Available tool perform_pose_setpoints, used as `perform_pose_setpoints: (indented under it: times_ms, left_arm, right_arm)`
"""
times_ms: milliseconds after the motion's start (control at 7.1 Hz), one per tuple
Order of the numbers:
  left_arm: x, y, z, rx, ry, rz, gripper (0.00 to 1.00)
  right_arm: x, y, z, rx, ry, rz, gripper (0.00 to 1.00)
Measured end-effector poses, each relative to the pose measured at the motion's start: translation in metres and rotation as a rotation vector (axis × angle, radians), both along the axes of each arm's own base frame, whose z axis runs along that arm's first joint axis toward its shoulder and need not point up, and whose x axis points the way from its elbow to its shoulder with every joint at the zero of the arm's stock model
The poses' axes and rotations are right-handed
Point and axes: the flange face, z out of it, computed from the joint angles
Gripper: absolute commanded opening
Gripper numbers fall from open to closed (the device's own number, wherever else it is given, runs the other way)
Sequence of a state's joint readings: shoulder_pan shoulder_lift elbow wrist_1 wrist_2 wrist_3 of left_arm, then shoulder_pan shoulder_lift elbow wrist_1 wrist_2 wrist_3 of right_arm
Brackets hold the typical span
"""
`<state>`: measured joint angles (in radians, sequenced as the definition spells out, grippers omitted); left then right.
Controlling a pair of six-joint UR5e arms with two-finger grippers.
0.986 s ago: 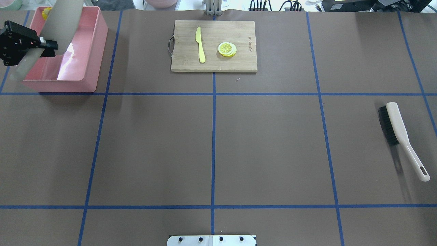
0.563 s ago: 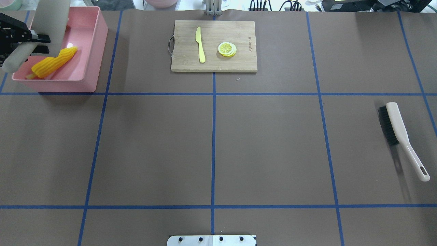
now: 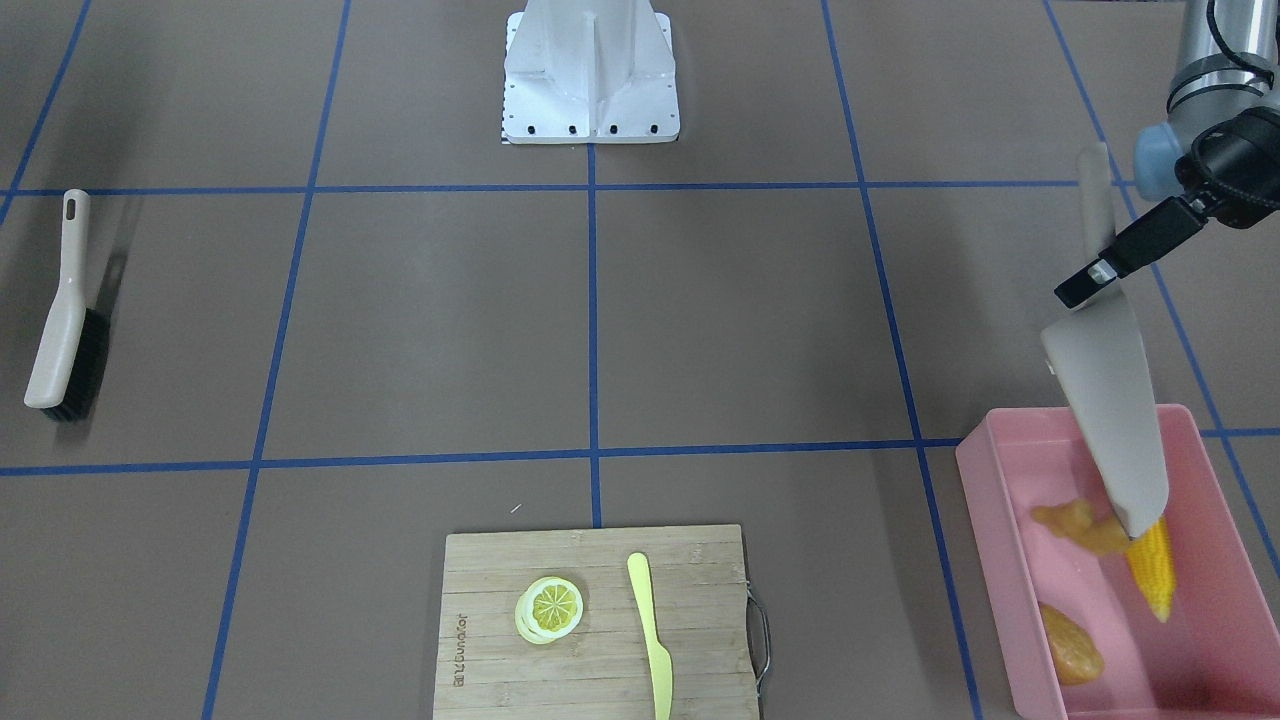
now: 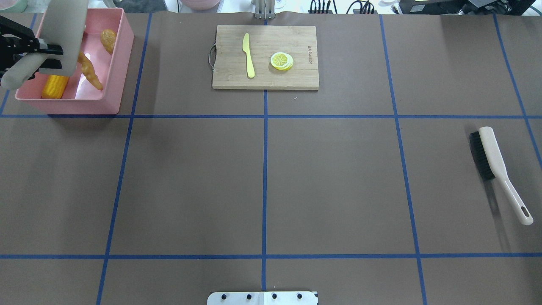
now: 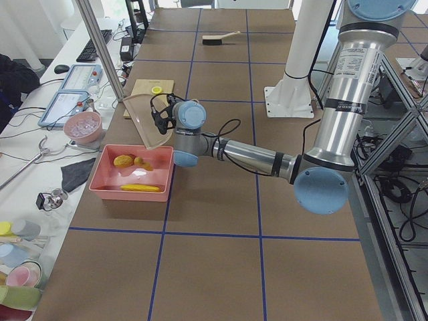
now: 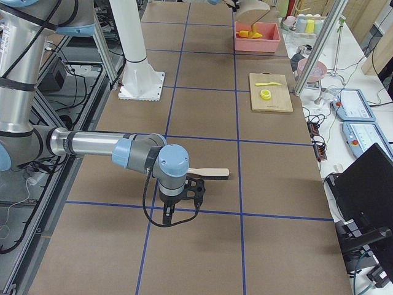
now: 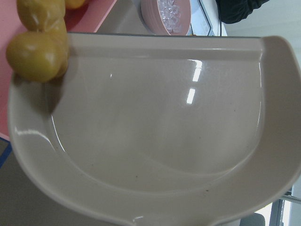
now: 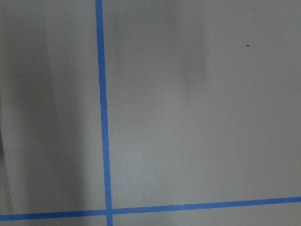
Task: Sweep and dump trash into bin
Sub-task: 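Tilt the dustpan over the pink bin with the left gripper to dump items, then tilt the white dustpan over the pink bin with the left gripper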
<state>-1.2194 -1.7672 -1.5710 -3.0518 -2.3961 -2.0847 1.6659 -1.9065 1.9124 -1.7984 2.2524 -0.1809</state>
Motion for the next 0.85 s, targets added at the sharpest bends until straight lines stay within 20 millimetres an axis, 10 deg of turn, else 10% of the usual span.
perform_pose_setpoints:
  times_ms: [845]
  left_arm:
    - [0.003,0.006,-0.014,0.466,-0.171,0.025,0.00]
  right_arm:
    - [0.000,-0.002,0.004,-0.007,-0.004,0.003,1.00]
